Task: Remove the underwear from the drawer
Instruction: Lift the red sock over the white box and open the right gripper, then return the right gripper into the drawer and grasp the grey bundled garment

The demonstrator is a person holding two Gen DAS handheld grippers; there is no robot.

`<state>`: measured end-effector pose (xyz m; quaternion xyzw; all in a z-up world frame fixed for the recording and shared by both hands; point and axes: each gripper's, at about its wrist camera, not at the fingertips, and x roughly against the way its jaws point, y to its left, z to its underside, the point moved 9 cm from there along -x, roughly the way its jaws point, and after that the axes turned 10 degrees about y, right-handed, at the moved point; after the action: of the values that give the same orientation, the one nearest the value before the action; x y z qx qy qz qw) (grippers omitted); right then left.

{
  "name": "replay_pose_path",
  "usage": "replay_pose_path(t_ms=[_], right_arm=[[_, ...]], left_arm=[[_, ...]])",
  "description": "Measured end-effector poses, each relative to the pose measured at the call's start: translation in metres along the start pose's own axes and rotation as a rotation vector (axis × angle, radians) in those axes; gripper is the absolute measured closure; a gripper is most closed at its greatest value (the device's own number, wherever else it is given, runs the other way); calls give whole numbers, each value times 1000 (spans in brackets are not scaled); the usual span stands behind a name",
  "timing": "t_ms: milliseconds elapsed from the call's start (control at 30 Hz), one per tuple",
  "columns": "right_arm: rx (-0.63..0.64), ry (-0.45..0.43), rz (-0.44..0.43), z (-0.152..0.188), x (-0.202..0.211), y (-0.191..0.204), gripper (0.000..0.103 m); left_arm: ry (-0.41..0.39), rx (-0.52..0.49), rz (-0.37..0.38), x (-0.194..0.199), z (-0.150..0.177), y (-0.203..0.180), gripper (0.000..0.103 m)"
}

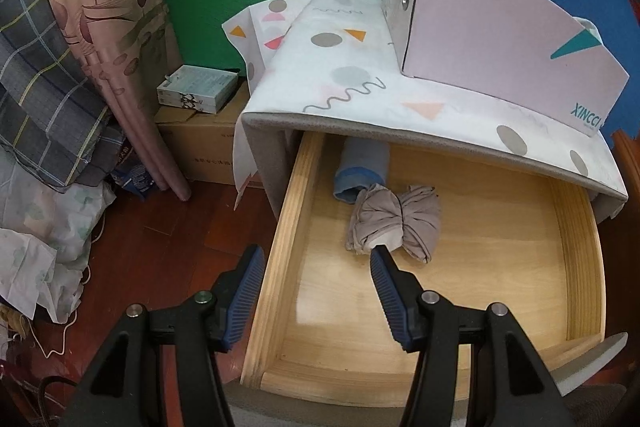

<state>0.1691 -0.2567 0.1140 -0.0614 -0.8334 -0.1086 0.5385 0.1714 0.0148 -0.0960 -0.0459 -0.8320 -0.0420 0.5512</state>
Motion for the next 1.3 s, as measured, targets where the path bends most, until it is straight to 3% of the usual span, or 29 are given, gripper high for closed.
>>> replay_pose_path(t_ms=[567, 967, 1100, 1300], right_arm=[[-32, 48, 34, -103, -81, 15, 78], [-53, 163, 38, -98, -154, 11, 71], [-38, 142, 31, -92, -151, 14, 69], [12, 58, -1, -78, -114, 25, 67]], left_arm=[[-4, 67, -12, 1, 0, 29, 46], [11, 60, -28, -1, 5, 33, 46], [4, 59, -29, 2, 6, 31, 46], [-1, 68, -29, 7, 6, 31, 46]])
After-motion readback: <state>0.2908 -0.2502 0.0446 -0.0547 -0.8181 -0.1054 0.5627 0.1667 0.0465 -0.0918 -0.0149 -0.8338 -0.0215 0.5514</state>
